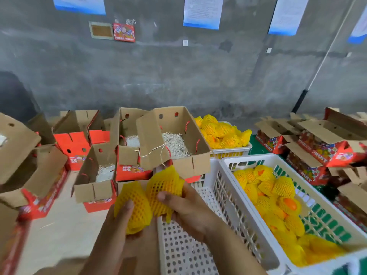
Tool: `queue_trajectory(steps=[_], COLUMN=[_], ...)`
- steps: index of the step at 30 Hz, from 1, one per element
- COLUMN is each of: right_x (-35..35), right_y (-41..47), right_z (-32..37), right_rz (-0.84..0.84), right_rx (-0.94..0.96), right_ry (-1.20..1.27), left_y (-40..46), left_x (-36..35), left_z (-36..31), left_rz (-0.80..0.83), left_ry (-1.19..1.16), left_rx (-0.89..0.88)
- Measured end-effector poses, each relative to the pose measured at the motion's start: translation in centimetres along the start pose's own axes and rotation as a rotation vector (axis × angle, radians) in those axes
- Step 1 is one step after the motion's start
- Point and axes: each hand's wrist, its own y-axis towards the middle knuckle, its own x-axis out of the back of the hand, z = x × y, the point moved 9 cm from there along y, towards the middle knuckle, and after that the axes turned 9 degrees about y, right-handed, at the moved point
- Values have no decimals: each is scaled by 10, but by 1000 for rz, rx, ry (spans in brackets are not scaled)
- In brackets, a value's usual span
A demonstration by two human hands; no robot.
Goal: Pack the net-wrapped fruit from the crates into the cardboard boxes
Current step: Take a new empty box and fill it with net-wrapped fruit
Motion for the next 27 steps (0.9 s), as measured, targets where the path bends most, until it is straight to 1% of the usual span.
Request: queue_trajectory(steps=[3, 5, 8, 10, 12, 13, 14, 17, 19, 20, 22, 24, 26, 27], right_x=[-77, -121, -168, -191, -208, -212, -209, -187, -175, -172, -167, -159, -154, -152], right_y=[1, 0, -2, -6, -15, -21, -26, -44, -55, -58, -61, -62, -62, -61], right_z=[-50, -85, -138, -169, -198, -208, -215, -223, -234, -241, -255, -267, -280, -286], right_rz=[-49, -123, -248, -275, -281, -291, -310, -437, -492, -498, -517, -581, -591, -571], right_rx=[-38, -86, -175, -261, -365, -380, -365, -303, -335, -370, -441, -526, -638, -697], right_ry=[-92, -123, -62, 9, 133, 148, 108, -172, -215, -229, -271, -319, -415, -484], left_y=[-23, -41, -67, -80, -90, -93, -97, -106, -106, -105, -104, -99, -96, -90], left_x=[82, 134, 203, 229, 244, 246, 247, 262, 268, 273, 272, 264, 266, 266], left_z=[12, 19, 25, 21, 17, 18, 21, 60, 82, 94, 110, 118, 131, 134], left_rz=[16, 24, 8, 50, 97, 115, 123, 14, -4, -65, -97, -63, -149, -148], left_ry=[-129, -196, -273, -242, -212, -232, -280, -490, -412, -400, -204, -6, 65, 159], left_rx=[65, 118, 157, 142, 140, 183, 259, 535, 551, 573, 602, 605, 730, 739])
